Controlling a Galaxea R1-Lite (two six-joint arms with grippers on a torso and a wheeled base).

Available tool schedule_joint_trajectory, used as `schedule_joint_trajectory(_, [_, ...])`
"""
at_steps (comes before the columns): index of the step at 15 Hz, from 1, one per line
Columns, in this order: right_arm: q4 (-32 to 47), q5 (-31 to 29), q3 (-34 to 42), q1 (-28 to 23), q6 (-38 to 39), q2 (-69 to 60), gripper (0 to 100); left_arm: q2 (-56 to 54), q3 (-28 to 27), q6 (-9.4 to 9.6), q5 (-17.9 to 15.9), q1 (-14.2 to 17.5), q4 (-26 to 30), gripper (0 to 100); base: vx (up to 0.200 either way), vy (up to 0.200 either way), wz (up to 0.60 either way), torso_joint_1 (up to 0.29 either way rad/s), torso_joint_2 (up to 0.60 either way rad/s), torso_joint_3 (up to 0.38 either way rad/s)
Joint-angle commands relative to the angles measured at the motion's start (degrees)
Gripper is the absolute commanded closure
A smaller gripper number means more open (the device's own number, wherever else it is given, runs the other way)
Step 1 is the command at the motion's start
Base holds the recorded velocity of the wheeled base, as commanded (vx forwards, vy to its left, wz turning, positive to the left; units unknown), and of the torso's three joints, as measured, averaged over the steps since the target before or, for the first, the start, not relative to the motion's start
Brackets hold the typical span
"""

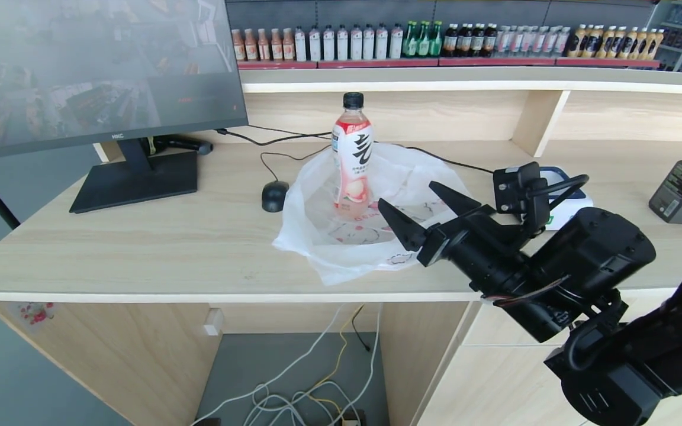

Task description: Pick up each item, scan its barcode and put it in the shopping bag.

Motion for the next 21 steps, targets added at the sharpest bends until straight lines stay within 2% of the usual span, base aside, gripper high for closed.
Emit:
schedule_joint_trajectory(1, [0.05,0.01,0.13,-0.50,0.13,0.19,0,-0.02,0.00,-0.04,0.05,-0.04,0.00,0,0.000,0.000,0.00,0.000,0.00,0.000])
schedule_joint_trajectory(3, [0.05,-0.07,0.21,-0.50,0.57,0.01,0,-0.02,0.00,0.04,0.05,-0.04,0.00,0,0.000,0.000,0.00,0.000,0.00,0.000])
schedule_joint_trajectory(21, [0.05,-0.07,1.27,-1.38,1.01,-1.40,0,-0.02,0.00,0.04,0.05,-0.04,0.00,0,0.000,-0.200,0.00,0.002,0.00,0.004])
